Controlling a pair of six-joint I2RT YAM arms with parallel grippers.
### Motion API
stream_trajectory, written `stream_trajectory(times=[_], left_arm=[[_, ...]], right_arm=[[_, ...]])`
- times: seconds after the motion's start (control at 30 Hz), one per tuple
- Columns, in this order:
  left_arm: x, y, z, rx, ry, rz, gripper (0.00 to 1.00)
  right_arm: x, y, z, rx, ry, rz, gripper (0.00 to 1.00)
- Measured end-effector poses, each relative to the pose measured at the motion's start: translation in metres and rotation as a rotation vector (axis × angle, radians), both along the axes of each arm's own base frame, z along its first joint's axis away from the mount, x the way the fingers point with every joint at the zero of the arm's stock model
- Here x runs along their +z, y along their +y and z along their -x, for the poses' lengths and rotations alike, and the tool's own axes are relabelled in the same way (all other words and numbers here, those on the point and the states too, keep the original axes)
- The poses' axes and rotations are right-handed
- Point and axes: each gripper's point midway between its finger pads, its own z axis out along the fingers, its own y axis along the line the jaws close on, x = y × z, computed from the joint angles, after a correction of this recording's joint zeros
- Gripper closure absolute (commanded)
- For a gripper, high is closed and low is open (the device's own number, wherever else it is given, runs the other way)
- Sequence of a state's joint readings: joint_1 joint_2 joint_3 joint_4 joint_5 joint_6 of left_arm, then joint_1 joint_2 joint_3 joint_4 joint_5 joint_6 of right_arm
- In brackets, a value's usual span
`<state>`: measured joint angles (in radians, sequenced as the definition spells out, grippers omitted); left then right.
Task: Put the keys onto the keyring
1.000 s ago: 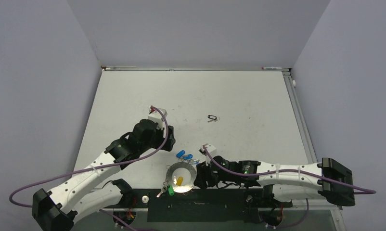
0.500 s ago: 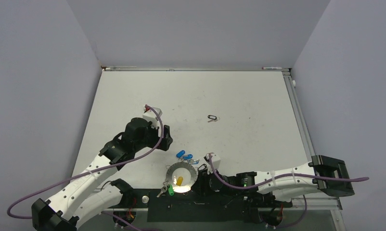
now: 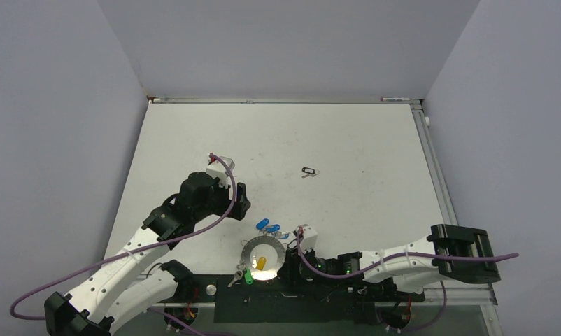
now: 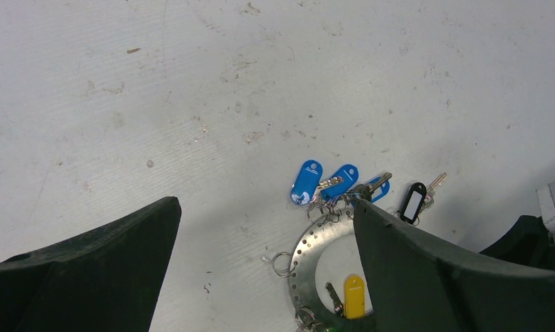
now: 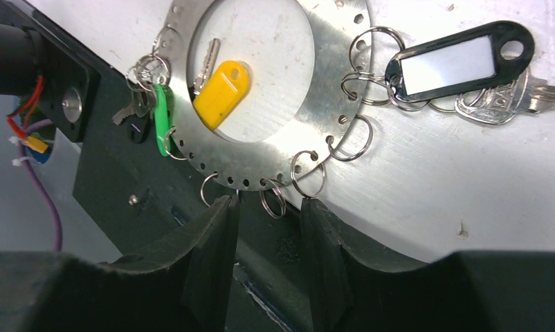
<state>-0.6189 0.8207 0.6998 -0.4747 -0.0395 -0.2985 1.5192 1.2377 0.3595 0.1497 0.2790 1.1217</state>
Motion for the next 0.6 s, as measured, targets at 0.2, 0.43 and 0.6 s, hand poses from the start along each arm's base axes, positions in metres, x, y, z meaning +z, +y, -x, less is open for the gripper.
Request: stream_trajectory(times=[0.2, 0.43, 0.6], left_arm=[[0.0000, 0.0002, -0.0001, -0.003, -0.002, -0.003, 0.06], [-0.0002, 0.0003, -0.0001, -0.004, -0.003, -0.006, 0.07], [-0.0005, 0.0004, -0.0001, -0.006, -0.004, -0.008, 0.07]], right_arm=[[-0.0081, 0.0021, -0.0008, 0.013, 0.010, 0.009, 0.62], [-0.0095, 0.0009, -0.0078, 0.000, 0.019, -0.009, 0.62], [-0.0092, 0.0027, -0.0095, 0.006, 0.024, -0.019, 0.62]])
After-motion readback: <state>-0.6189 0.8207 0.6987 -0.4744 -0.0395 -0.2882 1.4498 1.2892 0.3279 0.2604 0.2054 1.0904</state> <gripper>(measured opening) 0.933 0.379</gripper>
